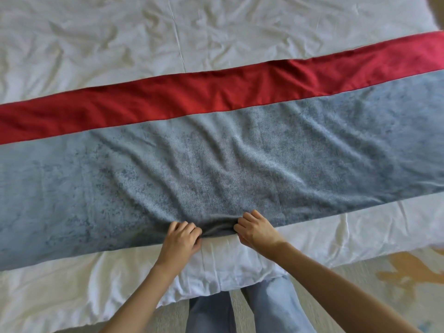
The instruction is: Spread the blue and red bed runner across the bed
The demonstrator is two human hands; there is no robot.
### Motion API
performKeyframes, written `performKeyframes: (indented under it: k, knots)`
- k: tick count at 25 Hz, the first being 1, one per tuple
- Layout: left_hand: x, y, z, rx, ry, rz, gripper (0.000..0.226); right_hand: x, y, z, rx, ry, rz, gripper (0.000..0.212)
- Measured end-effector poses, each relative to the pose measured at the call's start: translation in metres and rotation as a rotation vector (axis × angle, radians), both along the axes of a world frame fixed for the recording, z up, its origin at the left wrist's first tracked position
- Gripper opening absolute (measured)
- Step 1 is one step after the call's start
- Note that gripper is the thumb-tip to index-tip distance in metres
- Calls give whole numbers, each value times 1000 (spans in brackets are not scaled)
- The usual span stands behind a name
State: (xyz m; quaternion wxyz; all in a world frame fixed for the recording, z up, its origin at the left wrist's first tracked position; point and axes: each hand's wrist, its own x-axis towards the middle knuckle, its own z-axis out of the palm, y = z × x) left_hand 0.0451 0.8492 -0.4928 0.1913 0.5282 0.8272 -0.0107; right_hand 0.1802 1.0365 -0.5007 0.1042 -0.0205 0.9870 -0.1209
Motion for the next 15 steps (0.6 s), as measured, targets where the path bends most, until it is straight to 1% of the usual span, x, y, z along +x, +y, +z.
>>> performKeyframes:
  k: [3,7,9,10,12,14,15]
  knots:
    - [2,3,-2,-48,-13,-18,22,0,-4,-3,11,-25,-16,14]
    - [2,8,2,-124,-49,-11,27,-5,-6,5,-5,-138,-65,17]
    - [-3,13,8,-185,-55,17,21,-10,0,14,-14,-210,-85,12]
    - [-6,17,11,-265,-102,41,18,-13,4,19,-71,-308,-95,15]
    - [-13,27,16,-353,-187,53,21,-21,11,28,-191,-413,-127,24]
    - [-23,43,28,-363,-247,100,20,-36,26,41,-229,-441,-202,24]
    - [-26,49,34,-368,-306,138,18,-39,32,45,-225,-466,-216,24]
